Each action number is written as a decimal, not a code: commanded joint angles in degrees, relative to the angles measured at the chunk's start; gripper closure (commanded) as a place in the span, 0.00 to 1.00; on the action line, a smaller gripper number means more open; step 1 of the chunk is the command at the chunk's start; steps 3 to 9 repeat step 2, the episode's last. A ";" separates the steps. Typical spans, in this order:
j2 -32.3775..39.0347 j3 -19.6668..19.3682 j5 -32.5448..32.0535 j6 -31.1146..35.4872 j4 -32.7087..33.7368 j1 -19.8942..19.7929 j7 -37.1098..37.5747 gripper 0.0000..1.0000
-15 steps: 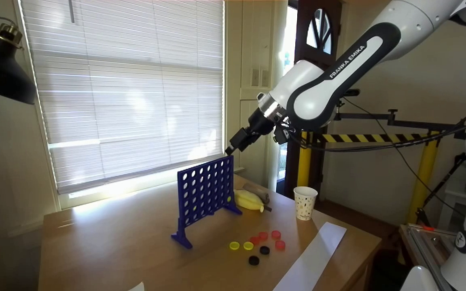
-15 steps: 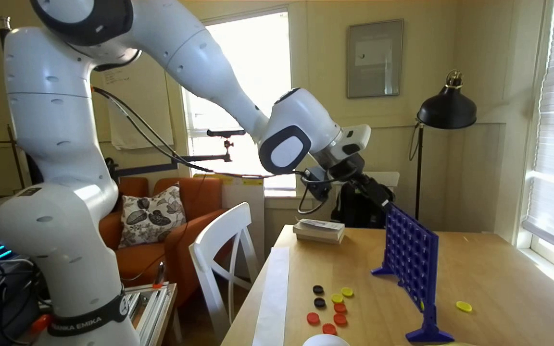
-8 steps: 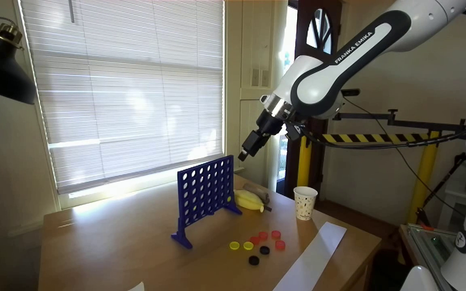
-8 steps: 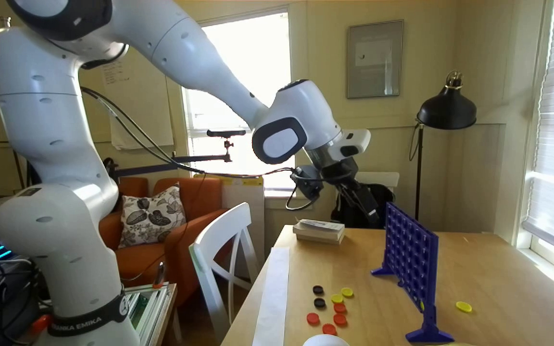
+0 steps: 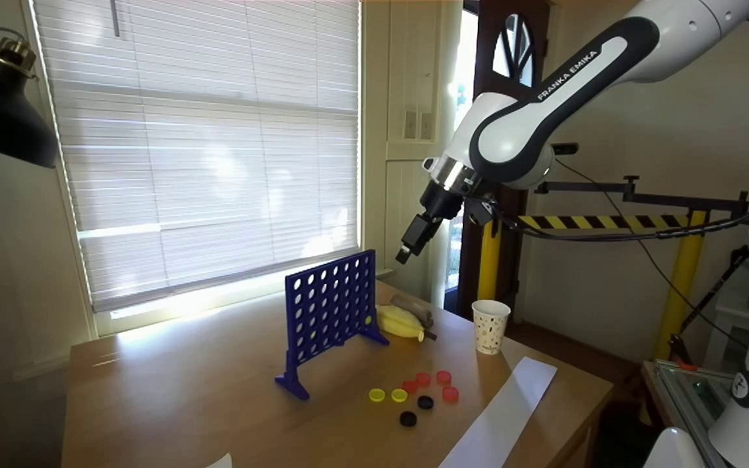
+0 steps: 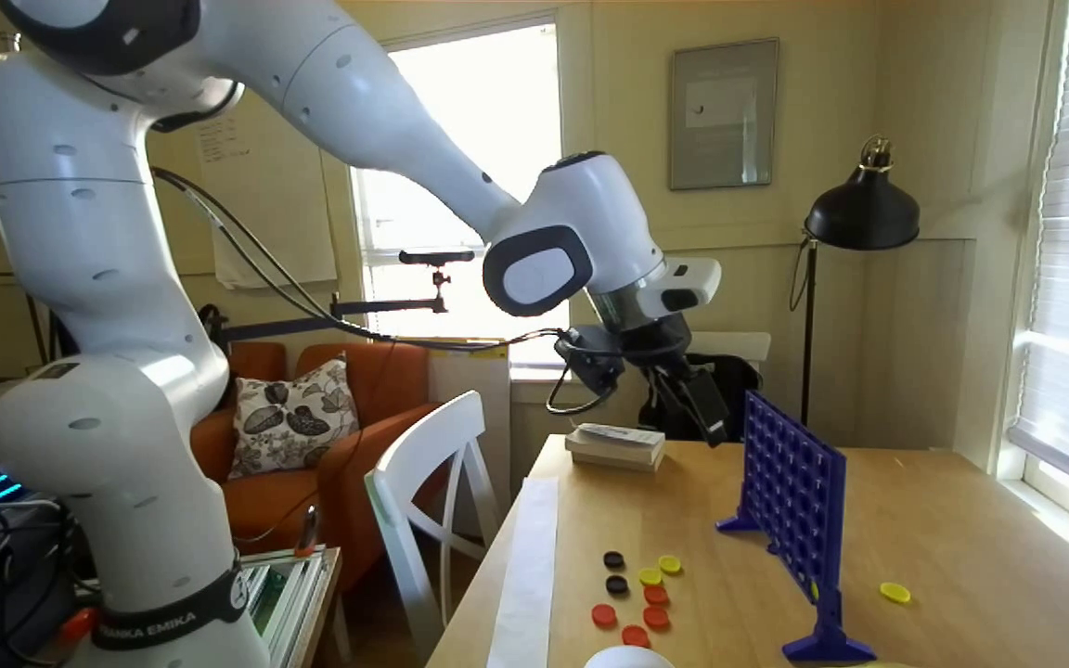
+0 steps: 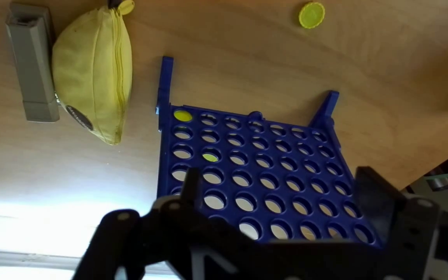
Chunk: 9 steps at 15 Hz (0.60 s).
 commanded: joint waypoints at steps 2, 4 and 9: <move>-0.04 0.00 0.00 0.00 -0.08 0.00 -0.06 0.00; -0.04 0.00 0.00 0.00 -0.08 0.00 -0.06 0.00; -0.04 0.00 0.00 0.00 -0.08 0.00 -0.06 0.00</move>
